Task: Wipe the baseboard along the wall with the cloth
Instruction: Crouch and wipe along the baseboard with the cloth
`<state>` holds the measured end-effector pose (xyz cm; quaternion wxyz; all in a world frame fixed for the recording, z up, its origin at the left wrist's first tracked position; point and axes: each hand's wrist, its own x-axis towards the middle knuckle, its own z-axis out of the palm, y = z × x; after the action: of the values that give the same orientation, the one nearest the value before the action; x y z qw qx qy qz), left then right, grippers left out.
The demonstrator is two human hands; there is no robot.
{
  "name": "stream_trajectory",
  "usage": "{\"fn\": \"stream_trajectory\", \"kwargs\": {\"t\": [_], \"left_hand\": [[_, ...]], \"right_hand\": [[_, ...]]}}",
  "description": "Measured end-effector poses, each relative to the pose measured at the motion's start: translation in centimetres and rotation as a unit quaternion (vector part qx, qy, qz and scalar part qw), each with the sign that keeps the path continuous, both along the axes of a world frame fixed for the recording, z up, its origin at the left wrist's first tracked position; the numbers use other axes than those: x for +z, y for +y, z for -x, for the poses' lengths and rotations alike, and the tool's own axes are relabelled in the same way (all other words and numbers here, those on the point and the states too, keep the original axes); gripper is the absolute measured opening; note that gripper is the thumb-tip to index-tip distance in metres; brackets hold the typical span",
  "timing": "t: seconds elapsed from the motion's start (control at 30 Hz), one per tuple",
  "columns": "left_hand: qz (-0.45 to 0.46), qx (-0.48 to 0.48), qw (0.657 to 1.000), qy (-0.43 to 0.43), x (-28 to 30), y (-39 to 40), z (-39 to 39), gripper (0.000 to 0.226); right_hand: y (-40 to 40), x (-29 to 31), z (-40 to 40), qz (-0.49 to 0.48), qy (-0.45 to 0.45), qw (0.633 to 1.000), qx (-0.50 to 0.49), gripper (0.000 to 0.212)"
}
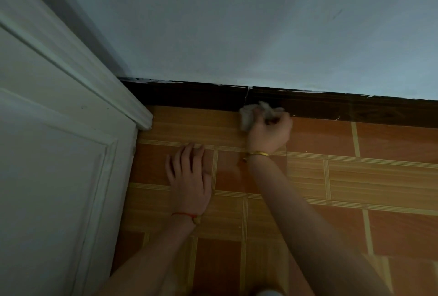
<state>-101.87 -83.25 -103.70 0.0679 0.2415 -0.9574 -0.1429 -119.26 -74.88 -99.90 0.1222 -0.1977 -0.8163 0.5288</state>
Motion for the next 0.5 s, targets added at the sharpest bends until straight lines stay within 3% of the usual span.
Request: {"fn": "stream_trajectory", "kwargs": {"t": [0.1,0.37,0.5], "left_hand": [[-0.006,0.002,1.0,0.001,0.1,0.1,0.0,0.052],[0.007,0.005,1.0,0.004,-0.1,0.1,0.2,0.053],[0.008,0.006,1.0,0.013,-0.2,0.1,0.1,0.053]], "right_hand": [[3.3,0.8,1.4,0.008,-0.004,1.0,-0.026,0.028],[-2.4,4.1,-1.0,-0.003,0.094,0.986,0.141,0.031],[0.0,4.5,0.0,0.007,0.099,0.99,0.102,0.031]]}}
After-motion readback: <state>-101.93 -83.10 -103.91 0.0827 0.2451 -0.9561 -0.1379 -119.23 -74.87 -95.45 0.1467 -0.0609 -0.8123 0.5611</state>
